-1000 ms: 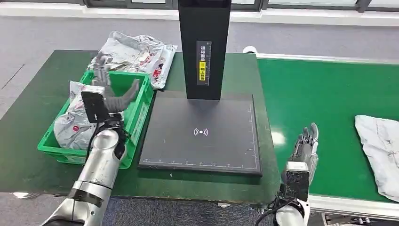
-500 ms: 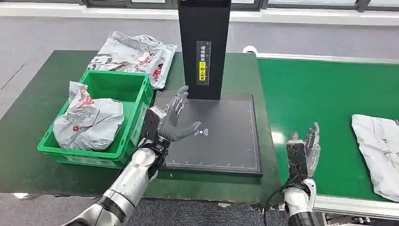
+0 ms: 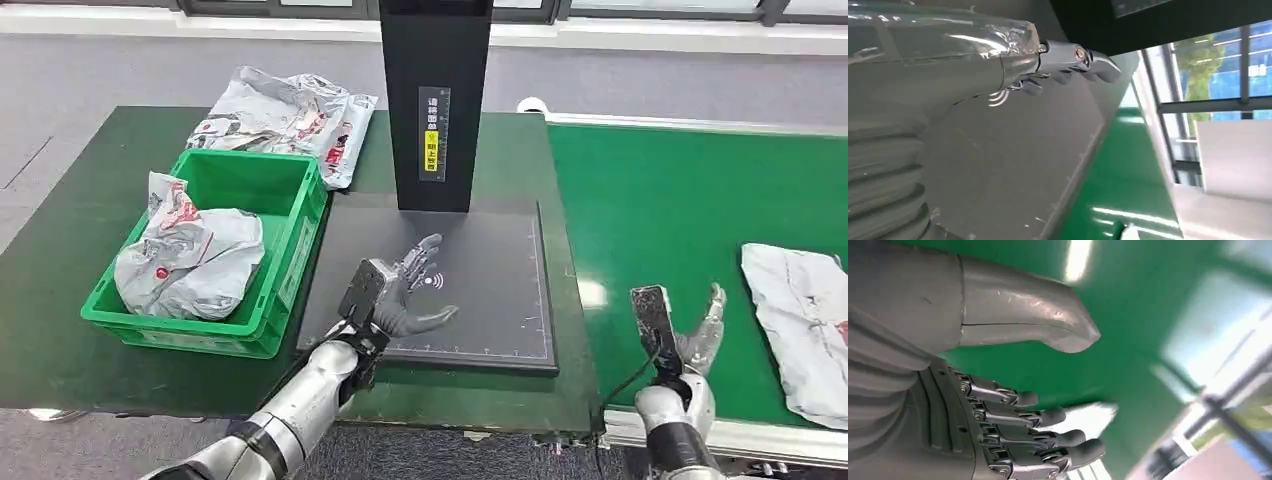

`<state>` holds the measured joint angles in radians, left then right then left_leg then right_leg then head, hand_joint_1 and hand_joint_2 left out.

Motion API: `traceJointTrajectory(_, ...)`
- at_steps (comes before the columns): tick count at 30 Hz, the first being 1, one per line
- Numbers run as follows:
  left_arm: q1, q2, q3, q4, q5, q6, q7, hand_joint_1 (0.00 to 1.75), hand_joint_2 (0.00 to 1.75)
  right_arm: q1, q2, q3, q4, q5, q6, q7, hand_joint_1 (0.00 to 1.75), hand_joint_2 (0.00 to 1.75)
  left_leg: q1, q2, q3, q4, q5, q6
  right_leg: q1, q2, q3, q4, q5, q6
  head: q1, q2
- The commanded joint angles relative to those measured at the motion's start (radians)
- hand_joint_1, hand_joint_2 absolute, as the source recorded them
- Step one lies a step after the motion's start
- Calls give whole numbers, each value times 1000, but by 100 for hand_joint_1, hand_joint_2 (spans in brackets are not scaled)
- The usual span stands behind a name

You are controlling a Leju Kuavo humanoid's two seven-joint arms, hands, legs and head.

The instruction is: Moved the parcel from conveyor to table for the left to box.

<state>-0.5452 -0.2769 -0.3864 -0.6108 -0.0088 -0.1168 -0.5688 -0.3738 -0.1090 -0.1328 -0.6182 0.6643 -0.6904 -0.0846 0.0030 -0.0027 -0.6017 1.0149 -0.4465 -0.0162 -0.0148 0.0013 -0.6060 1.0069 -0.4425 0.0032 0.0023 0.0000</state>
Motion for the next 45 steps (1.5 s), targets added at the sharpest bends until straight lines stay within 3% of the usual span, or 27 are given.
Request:
traceJointTrajectory(1, 5, 55, -5, 71, 28, 19, -10, 0, 175, -135, -102, 4, 302, 197, -8, 230, 0, 175, 0, 3, 4, -2, -1, 0, 0, 3, 3, -2, 0, 0, 0, 0)
traceJointTrajectory(8, 42, 64, 17, 13, 35, 35, -14, 0, 175, -155, -118, 10, 336, 263, -8, 313, 0, 175, 0, 2, 3, -2, -1, 0, 0, 2, 3, -2, 0, 0, 0, 0)
traceJointTrajectory(14, 45, 65, 22, 9, 36, 39, -10, 0, 175, -157, -117, 11, 343, 270, -8, 324, 0, 175, 0, 2, 2, -1, -1, 0, 0, 2, 1, -1, 0, 0, 0, 0)
traceJointTrajectory(24, 105, 82, 68, -69, 42, 62, 4, 0, 175, -185, -131, 68, 381, 412, 45, 500, 0, 175, 0, 4, 3, -2, -1, 0, 0, 3, 2, -1, 0, -1, 0, 0)
traceJointTrajectory(30, 116, 81, 78, -89, 39, 65, 14, 0, 175, -180, -143, 78, 378, 441, 54, 527, 0, 175, 1, 3, 7, -6, 0, 0, 1, 2, 7, -7, 2, -1, 0, 0)
traceJointTrajectory(45, 153, 78, 114, -155, 34, 75, 19, 0, 175, -188, -162, 80, 378, 507, 70, 571, 0, 175, 0, 1, 2, -2, 0, 1, 0, 0, 2, -2, 0, 0, 0, 0)
